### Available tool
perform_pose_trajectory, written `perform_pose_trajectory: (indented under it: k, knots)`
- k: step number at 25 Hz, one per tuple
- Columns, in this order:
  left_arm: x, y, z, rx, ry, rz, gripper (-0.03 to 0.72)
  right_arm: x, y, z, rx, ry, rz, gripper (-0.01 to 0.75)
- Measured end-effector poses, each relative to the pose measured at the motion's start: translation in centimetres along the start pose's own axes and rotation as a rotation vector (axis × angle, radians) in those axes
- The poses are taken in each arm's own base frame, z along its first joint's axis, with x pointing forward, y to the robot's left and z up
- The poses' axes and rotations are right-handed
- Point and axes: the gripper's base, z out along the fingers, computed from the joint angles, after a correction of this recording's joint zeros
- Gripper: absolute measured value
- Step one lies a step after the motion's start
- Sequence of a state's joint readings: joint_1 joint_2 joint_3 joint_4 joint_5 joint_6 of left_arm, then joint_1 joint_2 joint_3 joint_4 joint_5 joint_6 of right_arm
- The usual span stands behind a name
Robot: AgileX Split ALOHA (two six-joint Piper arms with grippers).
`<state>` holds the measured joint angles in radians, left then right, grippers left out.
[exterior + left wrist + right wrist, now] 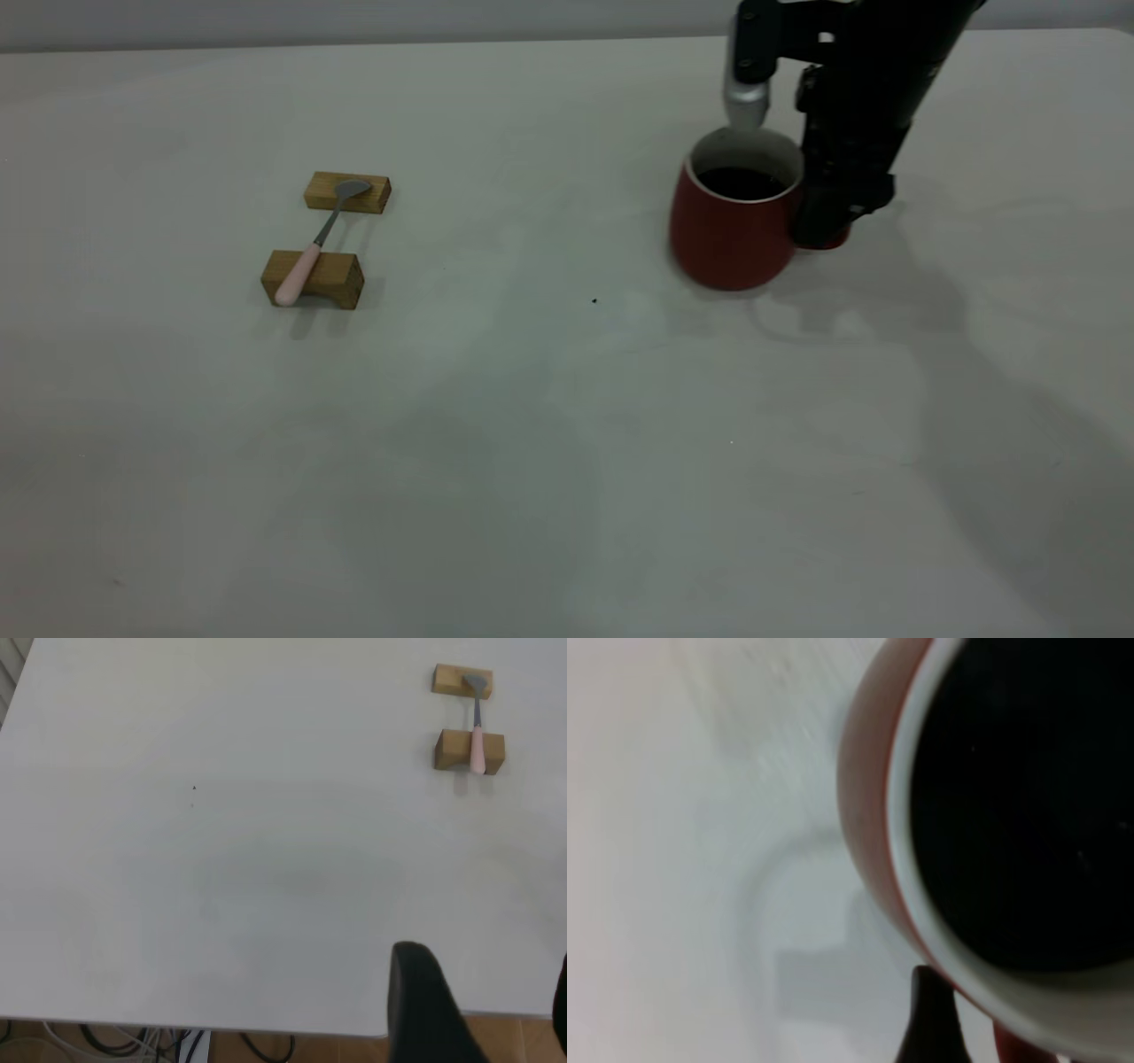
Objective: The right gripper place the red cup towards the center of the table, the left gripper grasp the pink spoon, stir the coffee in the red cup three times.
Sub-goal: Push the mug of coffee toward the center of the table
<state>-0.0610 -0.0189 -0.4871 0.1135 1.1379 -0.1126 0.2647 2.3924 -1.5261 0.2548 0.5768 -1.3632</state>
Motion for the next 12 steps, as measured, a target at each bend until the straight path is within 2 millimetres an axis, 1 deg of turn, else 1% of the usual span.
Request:
perform_pose_trajectory:
  k: [12]
  knots:
    - [0.0, 0.0, 0.0, 0.000, 0.000, 0.000, 0.432, -4.9, 2.2, 0.6, -0.008, -0.086, -0.004, 0.595]
